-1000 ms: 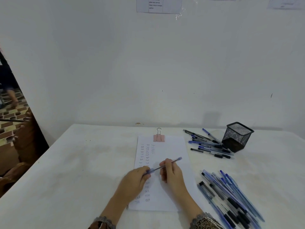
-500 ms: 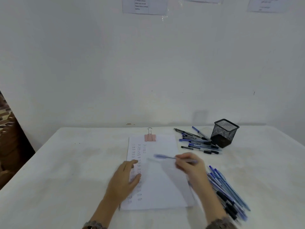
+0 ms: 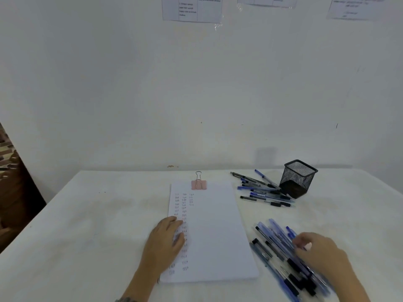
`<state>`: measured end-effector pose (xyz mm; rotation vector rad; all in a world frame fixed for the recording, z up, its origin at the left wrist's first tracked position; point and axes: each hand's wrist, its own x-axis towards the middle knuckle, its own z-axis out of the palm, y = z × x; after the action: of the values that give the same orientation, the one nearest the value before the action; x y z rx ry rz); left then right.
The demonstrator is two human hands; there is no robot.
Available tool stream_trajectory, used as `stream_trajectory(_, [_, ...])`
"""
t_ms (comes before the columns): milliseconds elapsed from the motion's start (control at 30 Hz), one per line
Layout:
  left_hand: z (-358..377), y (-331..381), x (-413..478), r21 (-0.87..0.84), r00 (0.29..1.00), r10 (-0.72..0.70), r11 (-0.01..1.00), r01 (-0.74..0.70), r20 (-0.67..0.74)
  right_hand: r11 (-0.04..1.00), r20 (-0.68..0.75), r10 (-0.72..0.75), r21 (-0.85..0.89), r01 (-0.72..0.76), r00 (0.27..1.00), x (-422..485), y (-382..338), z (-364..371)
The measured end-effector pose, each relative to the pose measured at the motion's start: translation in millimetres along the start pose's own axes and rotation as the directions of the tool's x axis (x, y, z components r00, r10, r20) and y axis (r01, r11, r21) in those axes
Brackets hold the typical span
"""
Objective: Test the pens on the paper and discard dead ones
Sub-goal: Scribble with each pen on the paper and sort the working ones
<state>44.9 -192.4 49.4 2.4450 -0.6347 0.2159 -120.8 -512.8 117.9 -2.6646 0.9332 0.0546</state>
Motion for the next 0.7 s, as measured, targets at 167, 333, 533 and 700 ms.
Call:
stream_trajectory(167, [-1,0,0,0.021,1.000,0.004,1.000,-0.004,0.014,0.991,-0.026,-0.126,0.043,0.127,0.992,69,-44,-17])
stream_trajectory(333, [-2,-1,0,0.022,1.000,0.006,1.000,-0.007,0.018,0.954,-0.111,-0.299,-0.070,0.293,0.948,118,-96,18])
stream_trajectory(533, [-1,0,1,0.013,1.000,0.006,1.000,-0.006,0.014,0.916,-0.098,-0.338,-0.263,0.303,0.936,133,-93,36])
stream_trajectory(700, [-1,1,1,0.008,1.000,0.012,1.000,-0.012,-0.012,0.807,-0.320,-0.437,0.273,0.523,0.841,123,-104,17])
